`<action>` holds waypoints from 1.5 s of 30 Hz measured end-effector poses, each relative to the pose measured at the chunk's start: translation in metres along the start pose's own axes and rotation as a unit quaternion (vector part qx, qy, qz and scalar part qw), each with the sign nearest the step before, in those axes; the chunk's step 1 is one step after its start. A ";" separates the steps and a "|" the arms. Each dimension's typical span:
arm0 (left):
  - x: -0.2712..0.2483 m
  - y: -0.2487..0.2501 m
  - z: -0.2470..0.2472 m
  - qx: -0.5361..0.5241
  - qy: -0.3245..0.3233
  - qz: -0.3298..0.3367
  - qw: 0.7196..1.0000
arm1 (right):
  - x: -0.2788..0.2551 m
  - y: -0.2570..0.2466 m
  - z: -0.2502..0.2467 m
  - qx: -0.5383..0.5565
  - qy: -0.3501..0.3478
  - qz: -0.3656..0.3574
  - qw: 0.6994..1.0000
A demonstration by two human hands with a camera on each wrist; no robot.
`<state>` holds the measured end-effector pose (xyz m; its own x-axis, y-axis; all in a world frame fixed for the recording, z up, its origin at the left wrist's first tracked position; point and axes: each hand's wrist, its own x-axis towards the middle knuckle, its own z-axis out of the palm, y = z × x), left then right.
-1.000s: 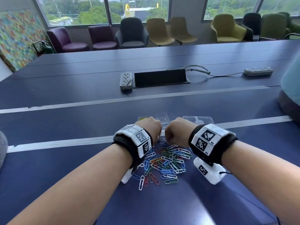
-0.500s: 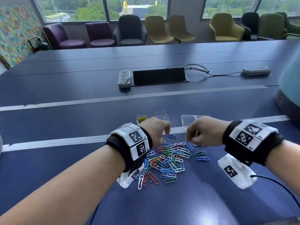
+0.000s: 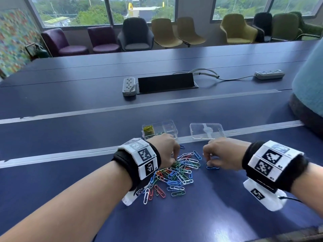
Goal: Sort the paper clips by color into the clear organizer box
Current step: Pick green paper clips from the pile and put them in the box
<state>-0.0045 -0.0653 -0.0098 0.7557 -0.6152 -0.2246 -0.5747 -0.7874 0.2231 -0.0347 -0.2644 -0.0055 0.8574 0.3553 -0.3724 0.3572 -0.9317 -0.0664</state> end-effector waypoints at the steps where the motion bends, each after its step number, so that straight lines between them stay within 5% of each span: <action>1: 0.000 0.001 -0.001 0.008 0.002 0.007 1.000 | 0.001 -0.001 0.000 -0.002 0.000 0.000 1.000; 11: -0.004 0.002 0.000 0.008 0.021 0.027 0.999 | 0.008 -0.018 0.005 0.066 0.033 -0.006 0.997; 22: -0.010 -0.007 -0.003 -0.067 0.014 -0.002 0.998 | 0.008 -0.026 0.001 0.010 0.078 0.042 0.996; 35: -0.009 -0.025 -0.011 -0.121 0.044 -0.080 0.988 | 0.014 -0.029 -0.009 0.038 0.010 0.028 0.999; 45: 0.009 -0.049 -0.029 -0.129 0.149 -0.151 0.969 | 0.052 -0.049 -0.052 0.069 0.084 0.045 0.993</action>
<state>0.0396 -0.0313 0.0047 0.9562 -0.2896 -0.0417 -0.2448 -0.8697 0.4285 0.0116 -0.1964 0.0265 0.9374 0.2669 -0.2235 0.2321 -0.9577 -0.1702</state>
